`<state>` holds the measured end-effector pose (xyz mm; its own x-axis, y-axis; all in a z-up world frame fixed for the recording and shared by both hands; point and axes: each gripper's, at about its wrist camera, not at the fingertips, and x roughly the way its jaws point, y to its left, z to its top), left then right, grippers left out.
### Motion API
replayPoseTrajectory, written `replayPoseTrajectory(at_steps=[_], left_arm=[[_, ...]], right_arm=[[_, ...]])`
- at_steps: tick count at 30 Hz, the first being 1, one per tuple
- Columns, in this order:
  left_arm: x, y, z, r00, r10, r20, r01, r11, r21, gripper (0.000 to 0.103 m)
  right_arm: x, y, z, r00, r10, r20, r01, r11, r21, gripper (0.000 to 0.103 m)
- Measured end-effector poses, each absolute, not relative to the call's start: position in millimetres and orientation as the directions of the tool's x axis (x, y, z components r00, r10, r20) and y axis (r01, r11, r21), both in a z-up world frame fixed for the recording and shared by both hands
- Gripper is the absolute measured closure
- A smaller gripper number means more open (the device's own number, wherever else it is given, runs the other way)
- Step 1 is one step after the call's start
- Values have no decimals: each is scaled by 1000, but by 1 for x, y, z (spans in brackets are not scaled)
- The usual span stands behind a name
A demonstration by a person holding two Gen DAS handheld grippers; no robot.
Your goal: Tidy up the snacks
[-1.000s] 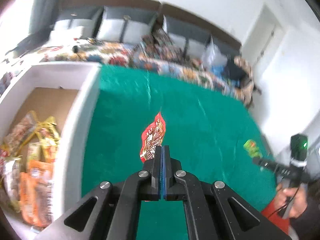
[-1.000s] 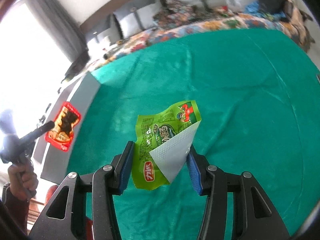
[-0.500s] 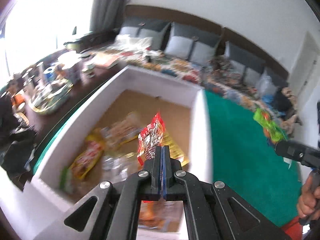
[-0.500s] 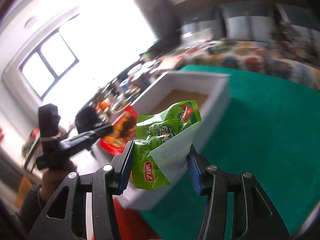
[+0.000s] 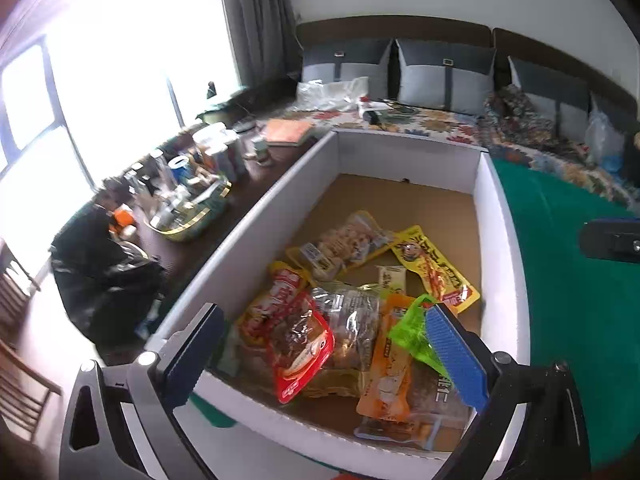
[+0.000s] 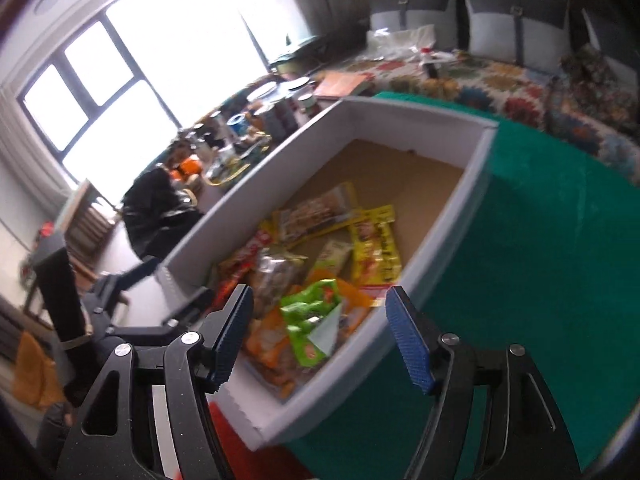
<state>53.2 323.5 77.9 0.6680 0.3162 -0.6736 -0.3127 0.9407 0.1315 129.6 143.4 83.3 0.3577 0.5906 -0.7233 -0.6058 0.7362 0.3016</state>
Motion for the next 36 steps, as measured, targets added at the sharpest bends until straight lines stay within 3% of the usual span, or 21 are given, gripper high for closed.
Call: replayPoseTrajectory(at_steps=[5,11,19,31,36], left_arm=[[44,304,95,636,485,-600,-425,869,252,2],[36,306,102,650,384,-656,-412,903,121,1],[35,308,103,638,366,-677,-414,905,99,1],[18,311,126,671,397,-626,-414,901,127,0],[12,318,133,673,333,-661,-392,918,63,0]], right_arm=[[114,137,92,454,494,-741,-583,794,172,23],[100,136,96,483,460,-745,-585,803,117,23],[87,146,101,500,438,-747,-601,796,65,23],[76,155,115,499,448,-741,-594,800,83,23],[69,158,118,501,451,-739,-595,799,85,23]])
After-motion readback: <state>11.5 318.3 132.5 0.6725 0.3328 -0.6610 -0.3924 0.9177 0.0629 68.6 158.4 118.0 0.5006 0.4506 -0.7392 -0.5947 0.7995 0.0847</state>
